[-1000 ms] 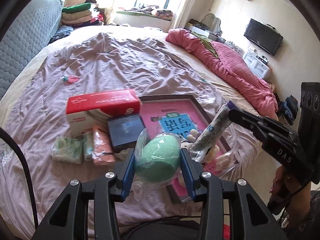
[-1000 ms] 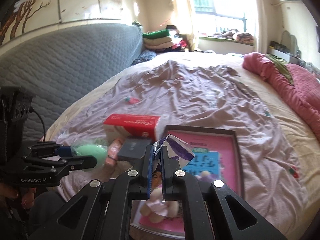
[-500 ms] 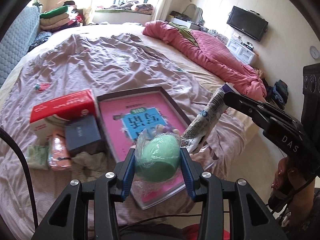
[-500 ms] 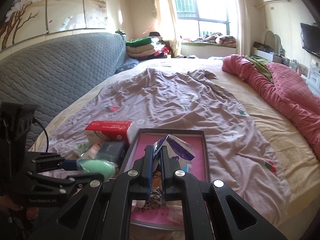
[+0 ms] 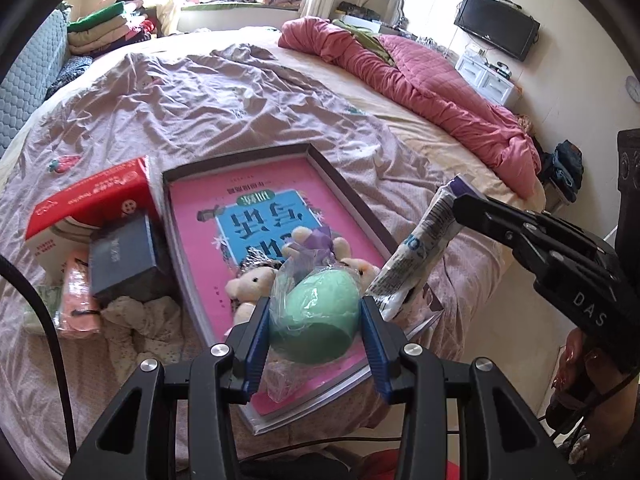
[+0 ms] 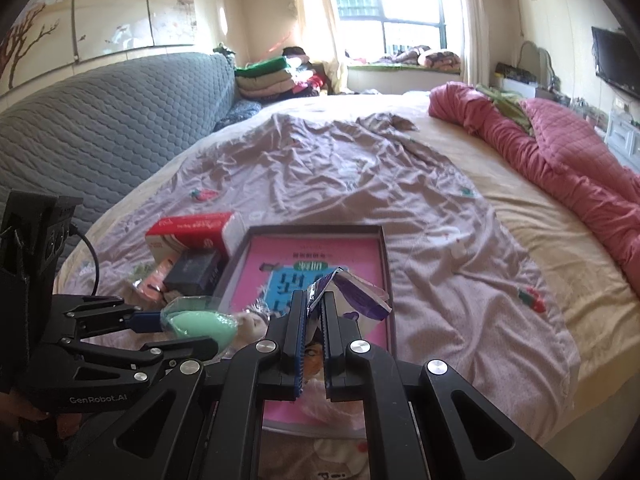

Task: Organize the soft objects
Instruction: 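Carry the green ball and white packet onto the pink tray with both tools, then open both tools to release the ball and packet on the tray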

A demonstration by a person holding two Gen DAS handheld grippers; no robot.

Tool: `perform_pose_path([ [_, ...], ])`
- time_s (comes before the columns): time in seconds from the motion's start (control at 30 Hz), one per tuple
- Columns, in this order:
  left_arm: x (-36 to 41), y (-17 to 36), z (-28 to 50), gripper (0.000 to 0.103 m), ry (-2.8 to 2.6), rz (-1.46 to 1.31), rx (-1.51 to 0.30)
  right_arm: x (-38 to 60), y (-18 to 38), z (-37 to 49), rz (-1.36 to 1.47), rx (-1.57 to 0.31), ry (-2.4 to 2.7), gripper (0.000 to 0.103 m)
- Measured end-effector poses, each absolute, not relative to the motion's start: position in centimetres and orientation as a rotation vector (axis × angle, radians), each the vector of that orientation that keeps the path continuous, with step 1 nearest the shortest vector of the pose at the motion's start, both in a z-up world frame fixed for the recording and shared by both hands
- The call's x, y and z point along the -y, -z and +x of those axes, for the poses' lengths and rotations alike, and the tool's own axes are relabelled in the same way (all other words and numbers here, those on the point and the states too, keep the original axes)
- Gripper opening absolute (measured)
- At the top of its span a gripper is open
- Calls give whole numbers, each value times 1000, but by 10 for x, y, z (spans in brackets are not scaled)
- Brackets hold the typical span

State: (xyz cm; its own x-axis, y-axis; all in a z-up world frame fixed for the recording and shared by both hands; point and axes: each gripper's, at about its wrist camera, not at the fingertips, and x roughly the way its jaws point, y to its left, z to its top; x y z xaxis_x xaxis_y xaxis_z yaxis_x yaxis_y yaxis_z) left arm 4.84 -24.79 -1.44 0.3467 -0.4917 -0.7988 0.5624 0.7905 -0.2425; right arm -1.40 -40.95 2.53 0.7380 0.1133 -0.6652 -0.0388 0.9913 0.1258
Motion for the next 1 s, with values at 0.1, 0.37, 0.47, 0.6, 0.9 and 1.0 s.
perform_pose_path([
  [0.1,255,22,49,43,693,91,-1014,411,-14,-11,97,-763,-85,7],
  [0.37,262,39,58,43,688,96,-1046,406,9,3,71,-824,-114,7],
  [0.47,262,44,62,43,685,91,-1058,400,18,9,45,-852,-130,7],
  [0.6,262,50,67,43,681,90,-1072,393,28,17,33,-876,-155,7],
  [0.9,262,60,75,44,675,87,-1086,380,48,33,3,-928,-179,7],
  [1.0,262,61,76,44,673,89,-1088,380,53,37,7,-940,-180,7],
])
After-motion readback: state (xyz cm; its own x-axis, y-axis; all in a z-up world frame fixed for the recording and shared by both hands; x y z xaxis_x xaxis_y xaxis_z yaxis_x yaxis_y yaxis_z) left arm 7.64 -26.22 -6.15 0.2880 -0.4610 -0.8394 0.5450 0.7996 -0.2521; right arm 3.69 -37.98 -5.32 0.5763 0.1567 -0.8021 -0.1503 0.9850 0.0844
